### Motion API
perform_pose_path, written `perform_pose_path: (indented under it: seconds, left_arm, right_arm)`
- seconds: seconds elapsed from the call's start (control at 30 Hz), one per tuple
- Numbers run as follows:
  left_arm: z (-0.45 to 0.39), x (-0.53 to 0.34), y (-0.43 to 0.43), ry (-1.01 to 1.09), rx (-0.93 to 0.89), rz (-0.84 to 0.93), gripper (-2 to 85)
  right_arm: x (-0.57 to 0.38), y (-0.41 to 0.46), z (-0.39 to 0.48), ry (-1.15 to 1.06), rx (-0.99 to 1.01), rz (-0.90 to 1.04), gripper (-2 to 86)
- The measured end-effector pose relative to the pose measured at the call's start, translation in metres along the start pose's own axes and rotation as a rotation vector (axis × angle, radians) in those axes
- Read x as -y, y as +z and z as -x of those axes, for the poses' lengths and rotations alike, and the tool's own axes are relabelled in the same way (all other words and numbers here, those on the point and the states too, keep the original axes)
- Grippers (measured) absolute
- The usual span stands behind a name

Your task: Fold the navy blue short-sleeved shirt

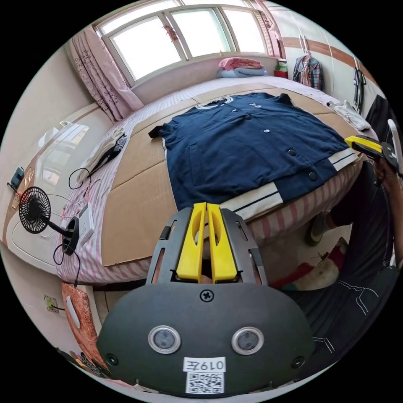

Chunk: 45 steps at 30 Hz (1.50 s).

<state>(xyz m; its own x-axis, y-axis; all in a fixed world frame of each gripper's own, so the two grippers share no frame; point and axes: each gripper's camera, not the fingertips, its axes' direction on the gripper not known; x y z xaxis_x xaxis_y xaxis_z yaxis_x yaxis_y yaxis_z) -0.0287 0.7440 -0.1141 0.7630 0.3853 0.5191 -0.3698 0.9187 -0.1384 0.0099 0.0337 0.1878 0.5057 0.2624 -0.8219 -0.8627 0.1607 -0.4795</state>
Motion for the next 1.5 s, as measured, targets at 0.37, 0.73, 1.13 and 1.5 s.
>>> perform_pose_path:
  seconds: [0.37, 0.73, 1.13, 1.5]
  left_arm:
    - [-0.039, 0.002, -0.036, -0.092, -0.028, -0.007, 1.1]
    - [-0.136, -0.055, -0.130, -0.003, 0.149, -0.343, 0.9]
    - [-0.262, -0.015, -0.103, 0.332, 0.330, -0.308, 0.8]
    - [-0.281, 0.010, -0.076, 0.394, 0.301, -0.315, 0.9]
  right_arm:
    - [-0.008, -0.070, 0.025, 0.038, 0.067, 0.027, -0.8]
    - [-0.031, -0.224, 0.099, -0.447, -0.222, -0.107, 7.9]
    - [0.006, -0.302, 0.106, -0.735, -0.375, 0.010, 6.3]
    - [0.054, -0.420, 0.024, -0.795, -0.367, 0.061, 1.0]
